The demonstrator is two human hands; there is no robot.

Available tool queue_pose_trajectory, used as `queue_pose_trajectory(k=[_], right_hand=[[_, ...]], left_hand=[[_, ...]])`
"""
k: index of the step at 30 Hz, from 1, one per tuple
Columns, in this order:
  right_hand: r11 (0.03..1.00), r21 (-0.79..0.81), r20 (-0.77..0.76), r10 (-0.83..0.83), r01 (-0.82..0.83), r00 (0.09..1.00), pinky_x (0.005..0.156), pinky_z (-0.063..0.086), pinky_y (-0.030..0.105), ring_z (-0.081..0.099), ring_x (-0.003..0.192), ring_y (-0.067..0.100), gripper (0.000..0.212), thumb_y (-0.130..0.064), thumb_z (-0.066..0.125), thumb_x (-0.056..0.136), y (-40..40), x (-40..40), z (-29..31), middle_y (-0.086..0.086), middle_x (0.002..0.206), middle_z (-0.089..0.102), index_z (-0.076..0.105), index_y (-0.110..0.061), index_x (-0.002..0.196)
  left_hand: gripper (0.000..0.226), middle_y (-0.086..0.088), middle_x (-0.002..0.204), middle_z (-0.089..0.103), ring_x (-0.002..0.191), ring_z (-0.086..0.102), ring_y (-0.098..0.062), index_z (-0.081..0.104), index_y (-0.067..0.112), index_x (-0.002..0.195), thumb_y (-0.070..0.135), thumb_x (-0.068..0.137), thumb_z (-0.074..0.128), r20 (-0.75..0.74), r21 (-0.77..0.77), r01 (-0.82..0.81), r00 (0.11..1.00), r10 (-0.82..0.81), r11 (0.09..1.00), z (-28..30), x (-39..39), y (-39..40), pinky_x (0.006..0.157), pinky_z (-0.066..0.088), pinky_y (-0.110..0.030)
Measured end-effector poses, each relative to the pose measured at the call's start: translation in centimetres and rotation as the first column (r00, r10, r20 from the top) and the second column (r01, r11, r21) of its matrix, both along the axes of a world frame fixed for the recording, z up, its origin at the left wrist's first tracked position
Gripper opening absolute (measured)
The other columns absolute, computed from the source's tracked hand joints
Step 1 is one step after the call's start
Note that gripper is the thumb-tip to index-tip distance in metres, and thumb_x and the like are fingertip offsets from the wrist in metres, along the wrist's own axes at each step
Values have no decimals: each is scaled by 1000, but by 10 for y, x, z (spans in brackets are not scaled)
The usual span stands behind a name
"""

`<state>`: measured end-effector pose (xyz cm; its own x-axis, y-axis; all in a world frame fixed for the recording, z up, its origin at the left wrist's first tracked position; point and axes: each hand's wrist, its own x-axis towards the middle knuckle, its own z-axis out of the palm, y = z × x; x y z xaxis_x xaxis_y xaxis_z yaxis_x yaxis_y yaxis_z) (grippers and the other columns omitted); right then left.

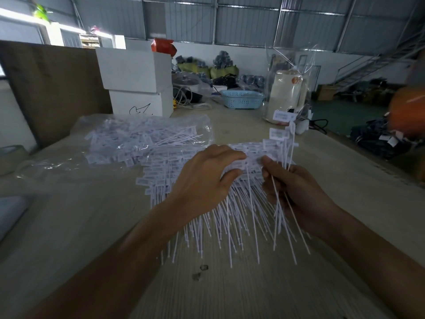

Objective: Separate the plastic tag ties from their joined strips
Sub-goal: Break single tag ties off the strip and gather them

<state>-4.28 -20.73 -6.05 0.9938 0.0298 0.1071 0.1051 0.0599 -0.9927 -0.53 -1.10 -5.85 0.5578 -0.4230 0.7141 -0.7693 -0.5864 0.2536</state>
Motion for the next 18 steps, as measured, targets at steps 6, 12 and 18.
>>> queue_pose_trajectory(k=[6,12,18], right_hand=[[991,-127,141,-31,49,990,42,32,20,33,46,13,36,-49,63,89,1,-1,-3,7,57,40,67,-21,67],[982,-174,200,-37,72,979,43,33,19,34,48,14,35,-49,60,88,4,-2,-3,15,67,43,69,-23,67],[978,-201,224,-15,61,974,45,32,20,34,48,12,36,-45,56,92,5,-5,-3,3,58,41,63,-22,66]], left_hand=[[26,-5,111,69,102,61,-25,67,10,118,15,94,57,65,1,13,998,-13,1000,-1,-2,-1,84,52,-43],[26,-8,109,70,98,62,-29,67,7,117,12,97,52,90,36,10,996,-14,999,0,-4,0,81,52,-49],[24,-6,104,69,94,60,-27,67,8,114,13,101,48,40,-11,49,998,-48,999,-1,-3,-2,78,50,-47]])
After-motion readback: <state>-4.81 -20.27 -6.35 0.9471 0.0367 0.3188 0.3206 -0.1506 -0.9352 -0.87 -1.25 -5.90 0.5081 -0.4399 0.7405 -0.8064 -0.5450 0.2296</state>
